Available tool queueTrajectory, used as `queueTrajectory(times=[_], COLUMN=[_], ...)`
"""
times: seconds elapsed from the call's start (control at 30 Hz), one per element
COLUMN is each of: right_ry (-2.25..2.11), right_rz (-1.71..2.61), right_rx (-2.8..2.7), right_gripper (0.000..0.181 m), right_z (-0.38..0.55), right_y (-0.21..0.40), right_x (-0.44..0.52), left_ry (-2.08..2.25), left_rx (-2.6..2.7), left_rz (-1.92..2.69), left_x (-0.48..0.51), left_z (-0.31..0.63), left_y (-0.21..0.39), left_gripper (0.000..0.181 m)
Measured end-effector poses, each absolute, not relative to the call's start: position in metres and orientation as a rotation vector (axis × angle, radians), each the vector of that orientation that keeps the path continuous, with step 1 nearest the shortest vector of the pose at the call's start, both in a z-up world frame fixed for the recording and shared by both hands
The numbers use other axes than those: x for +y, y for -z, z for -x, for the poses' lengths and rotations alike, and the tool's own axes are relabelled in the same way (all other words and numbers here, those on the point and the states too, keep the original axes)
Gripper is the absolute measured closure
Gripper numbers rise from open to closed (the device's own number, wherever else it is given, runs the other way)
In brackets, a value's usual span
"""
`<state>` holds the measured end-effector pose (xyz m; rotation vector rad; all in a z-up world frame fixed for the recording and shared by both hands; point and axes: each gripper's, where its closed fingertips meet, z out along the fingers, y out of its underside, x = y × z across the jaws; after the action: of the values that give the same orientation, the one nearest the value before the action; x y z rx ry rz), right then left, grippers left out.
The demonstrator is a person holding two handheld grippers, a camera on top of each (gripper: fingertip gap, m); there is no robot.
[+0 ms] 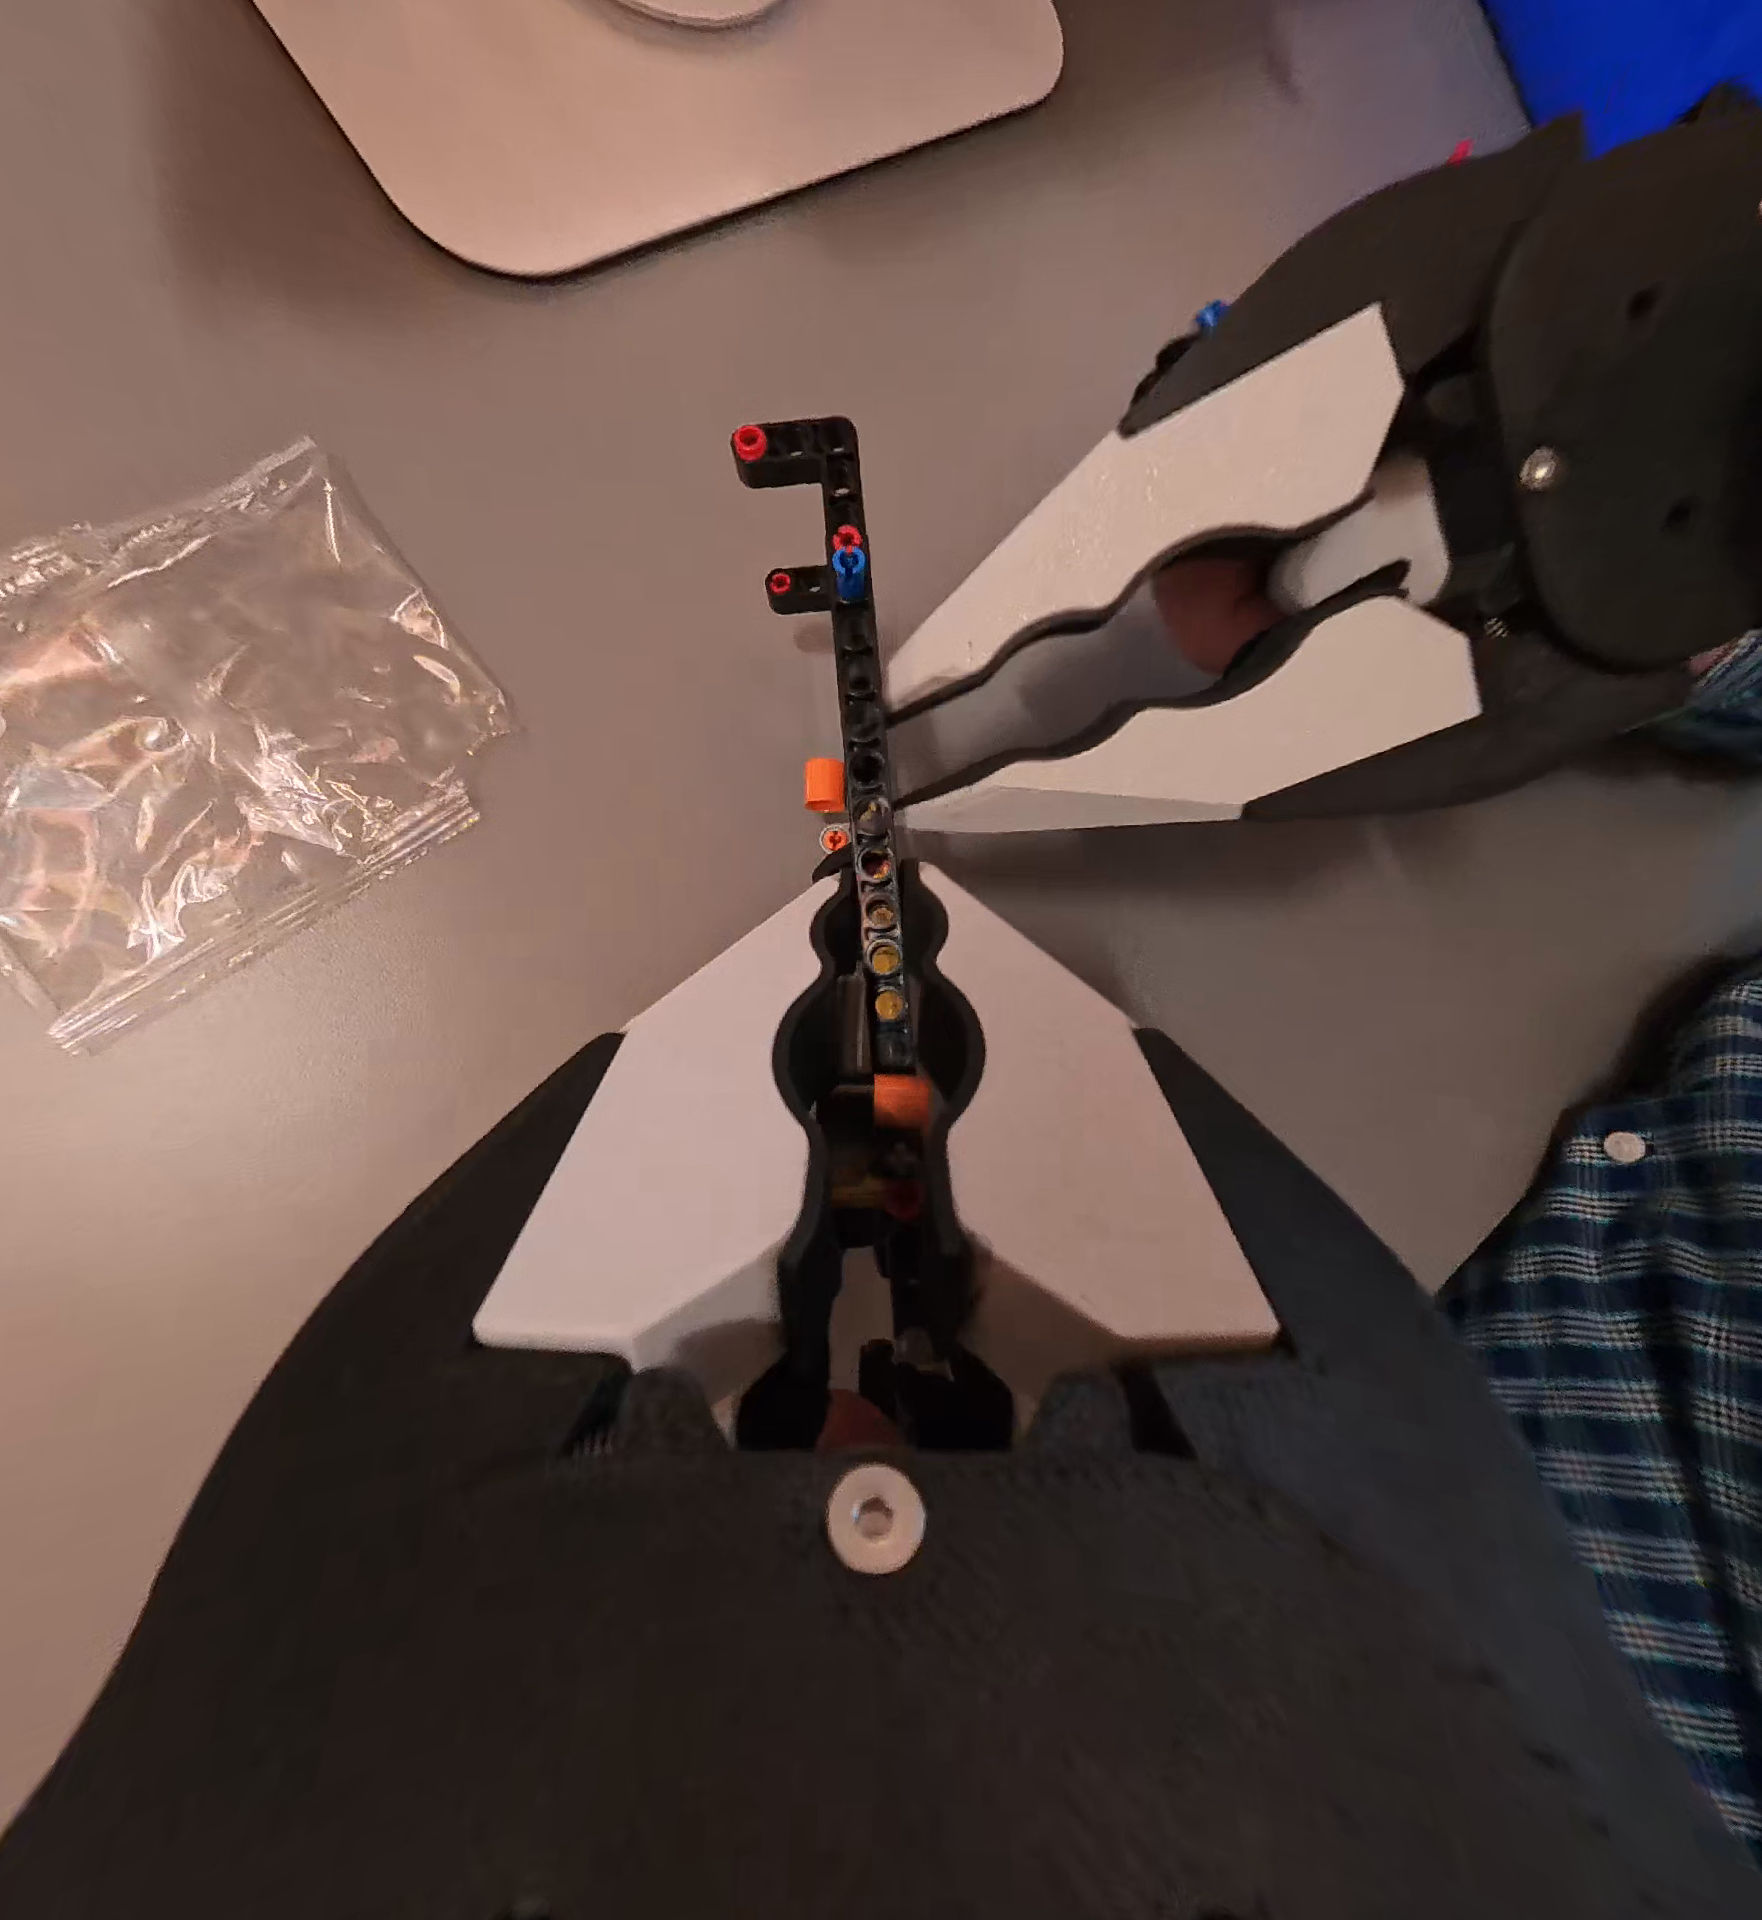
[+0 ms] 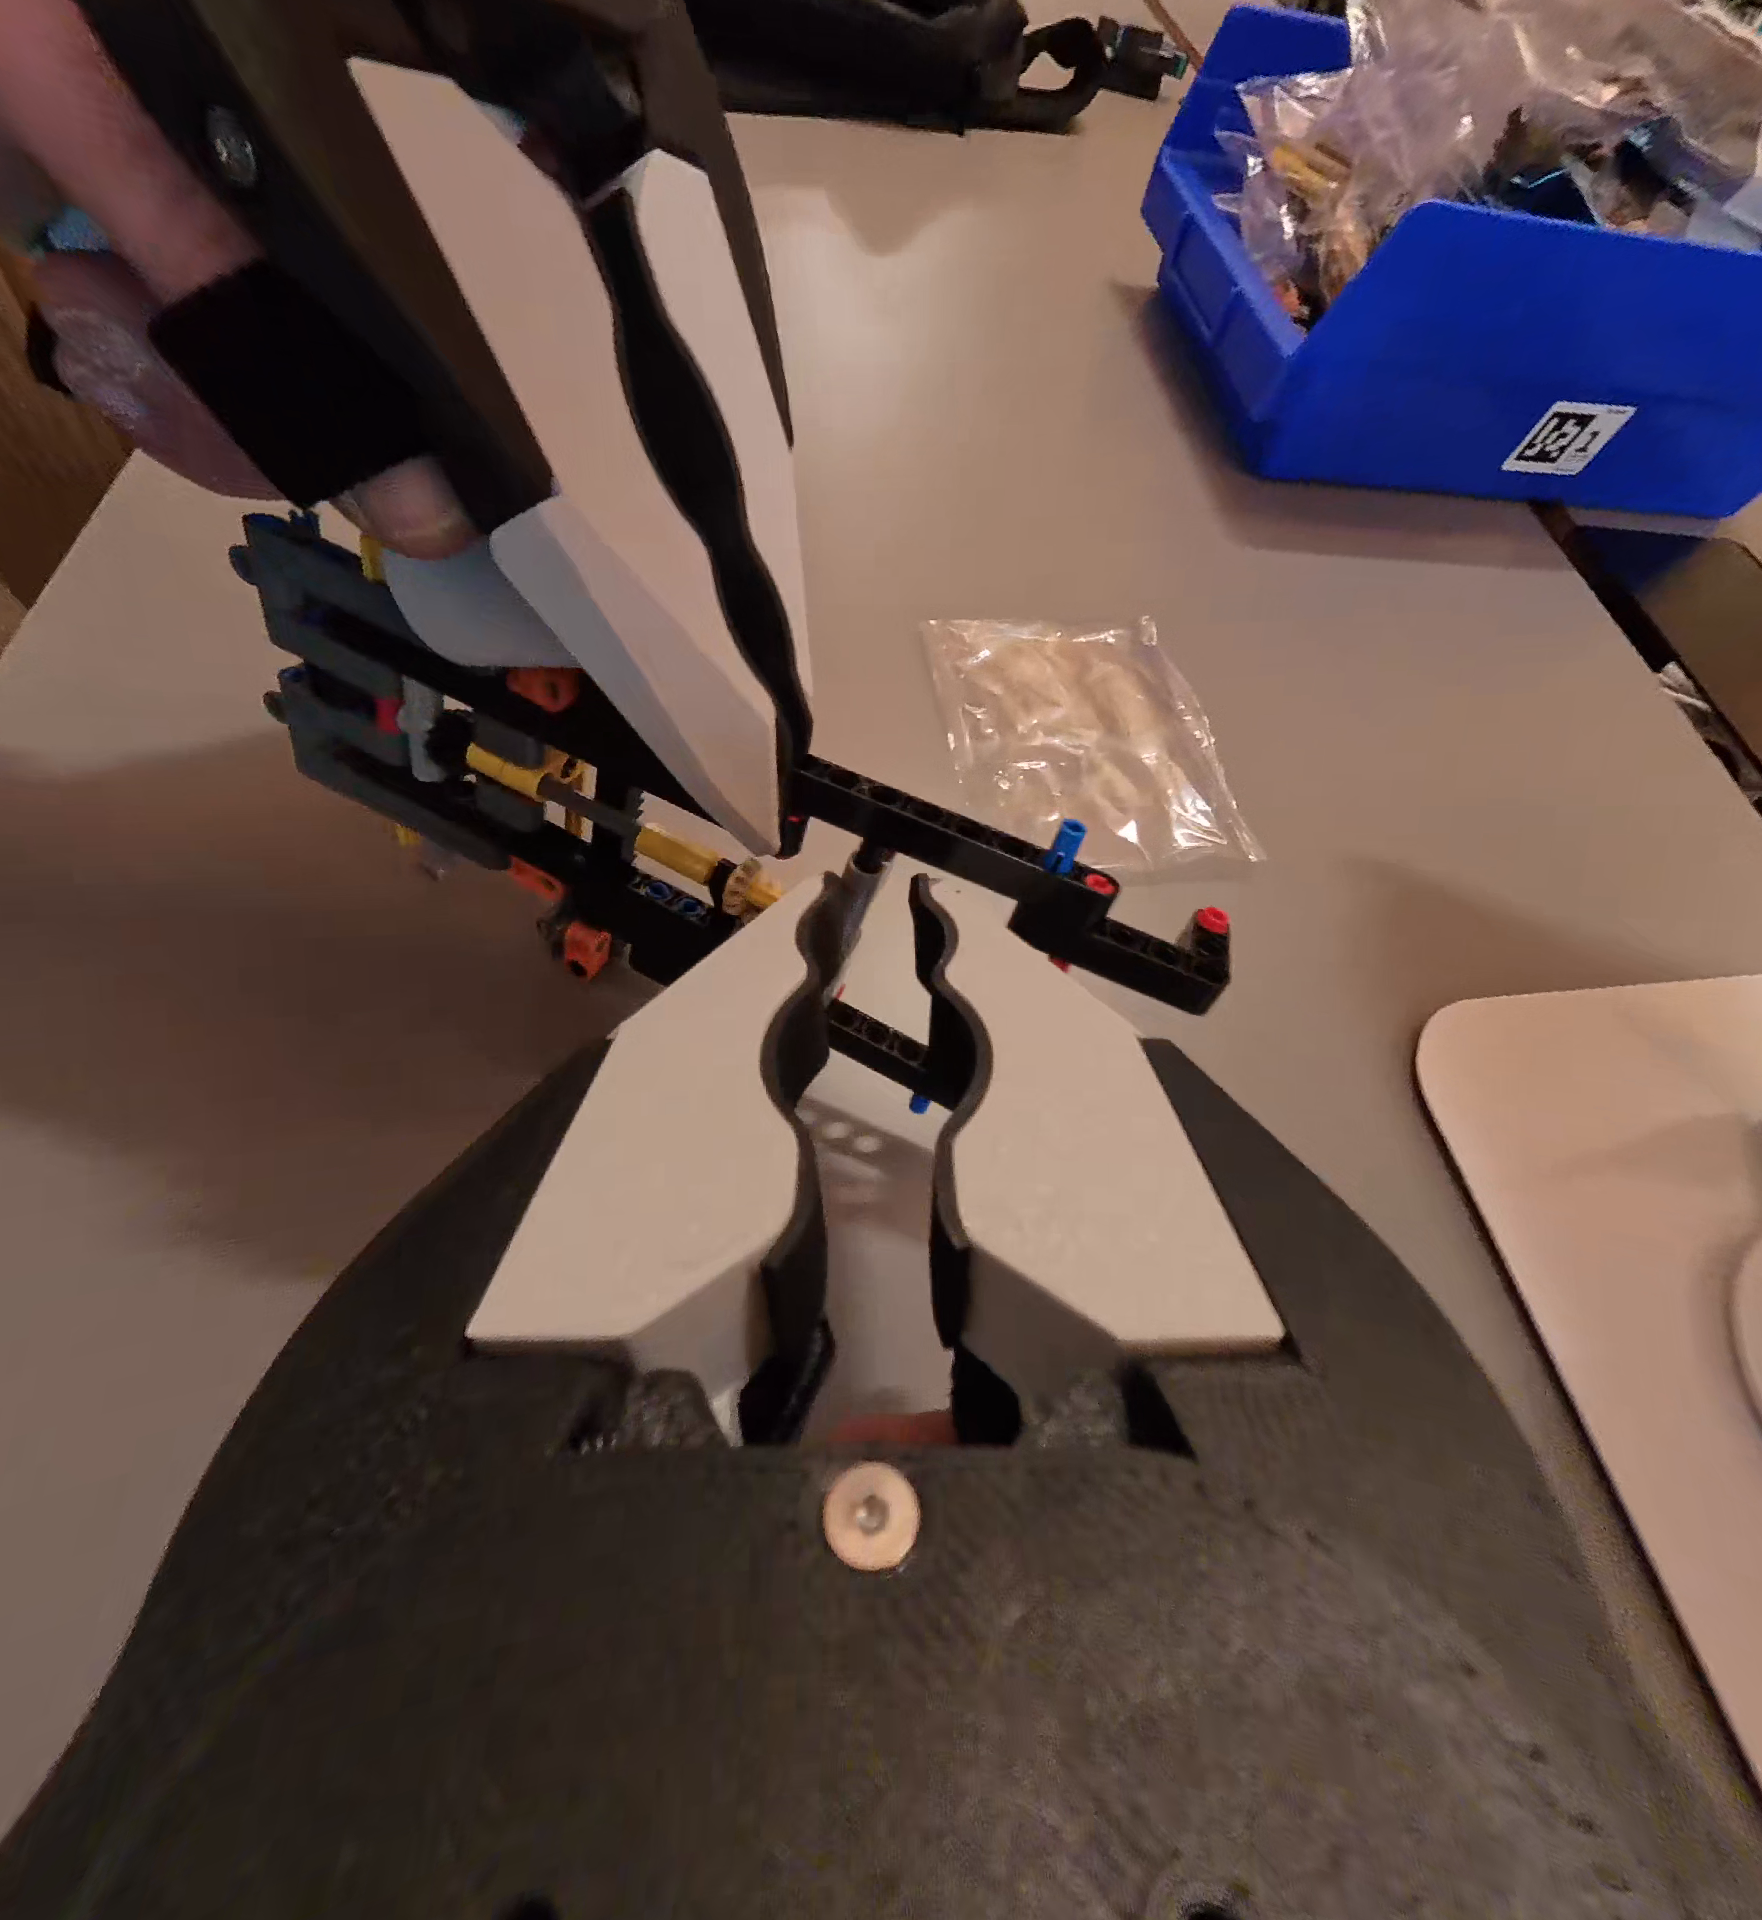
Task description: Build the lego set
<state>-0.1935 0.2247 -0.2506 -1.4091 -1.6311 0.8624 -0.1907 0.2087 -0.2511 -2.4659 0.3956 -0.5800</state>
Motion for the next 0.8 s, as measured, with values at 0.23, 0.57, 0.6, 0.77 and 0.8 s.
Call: queueTrajectory(times=[0.23, 0.57, 0.6, 0.77, 0.8], right_ry=[-0.940, -0.812, -0.823, -0.842, -0.843], right_rz=[1.438, 1.309, 1.307, 1.283, 1.274], right_rx=[-1.571, -1.620, -1.619, -1.596, -1.593], right_gripper=[0.176, 0.176, 0.176, 0.176, 0.176], right_z=[0.1989, 0.2012, 0.2009, 0.1941, 0.1921], right_y=[0.2551, 0.2545, 0.2548, 0.2534, 0.2526], right_x=[0.2217, 0.2172, 0.2165, 0.2149, 0.2142], left_ry=[0.595, 0.487, 0.451, 0.294, 0.245], left_rx=[0.391, 0.471, 0.499, 0.635, 0.665], left_rz=[2.441, 2.426, 2.431, 2.414, 2.401], left_x=[0.2095, 0.2064, 0.2058, 0.2042, 0.2037], left_z=[0.1890, 0.1924, 0.1925, 0.1873, 0.1858], left_y=[0.2521, 0.2521, 0.2523, 0.2519, 0.2516], left_gripper=[0.176, 0.176, 0.176, 0.176, 0.176])
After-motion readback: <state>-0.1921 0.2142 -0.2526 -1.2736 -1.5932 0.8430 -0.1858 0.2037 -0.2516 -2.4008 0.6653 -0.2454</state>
